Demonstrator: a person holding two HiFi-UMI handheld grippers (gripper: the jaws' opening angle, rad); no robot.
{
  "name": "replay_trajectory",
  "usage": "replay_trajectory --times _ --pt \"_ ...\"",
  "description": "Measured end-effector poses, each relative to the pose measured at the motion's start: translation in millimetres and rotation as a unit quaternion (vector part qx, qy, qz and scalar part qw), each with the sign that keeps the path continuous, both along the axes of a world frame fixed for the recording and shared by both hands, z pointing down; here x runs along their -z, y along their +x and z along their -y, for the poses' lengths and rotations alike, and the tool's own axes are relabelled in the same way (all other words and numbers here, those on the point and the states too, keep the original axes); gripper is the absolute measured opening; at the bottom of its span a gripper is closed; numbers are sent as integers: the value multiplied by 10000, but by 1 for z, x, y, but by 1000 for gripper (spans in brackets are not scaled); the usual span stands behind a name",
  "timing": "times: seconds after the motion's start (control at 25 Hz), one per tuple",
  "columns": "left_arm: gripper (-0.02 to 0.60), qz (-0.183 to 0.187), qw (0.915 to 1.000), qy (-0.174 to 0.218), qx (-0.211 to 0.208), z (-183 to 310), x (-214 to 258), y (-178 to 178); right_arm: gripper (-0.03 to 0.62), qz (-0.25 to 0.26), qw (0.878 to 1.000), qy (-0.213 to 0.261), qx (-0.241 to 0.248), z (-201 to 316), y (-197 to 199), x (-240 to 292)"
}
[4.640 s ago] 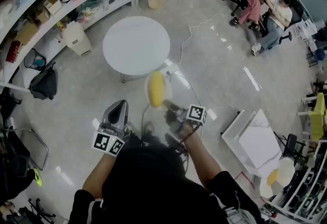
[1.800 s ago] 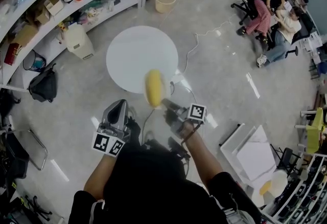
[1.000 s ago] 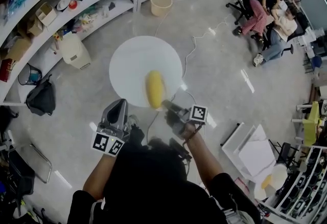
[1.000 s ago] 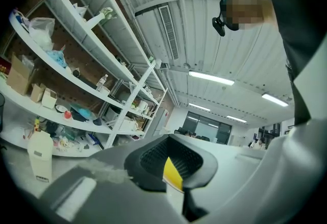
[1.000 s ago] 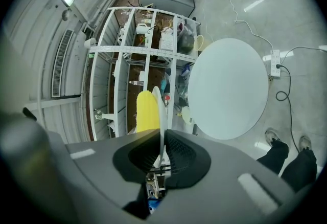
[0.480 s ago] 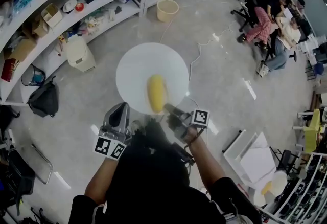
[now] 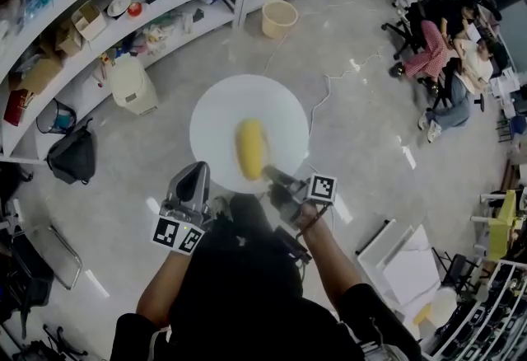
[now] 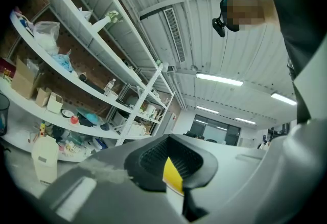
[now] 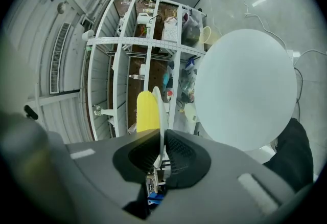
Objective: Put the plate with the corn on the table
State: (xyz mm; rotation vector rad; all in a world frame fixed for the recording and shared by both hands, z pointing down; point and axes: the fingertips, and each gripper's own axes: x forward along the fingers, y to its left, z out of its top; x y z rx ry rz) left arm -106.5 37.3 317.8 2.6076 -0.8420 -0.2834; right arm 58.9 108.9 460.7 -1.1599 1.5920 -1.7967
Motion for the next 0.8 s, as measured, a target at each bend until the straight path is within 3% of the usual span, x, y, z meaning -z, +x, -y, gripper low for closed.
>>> replay_trajectory --times 0.8 --pt "2 151 9988 -214 402 75 -22 43 37 148 9979 -182 600 74 26 -24"
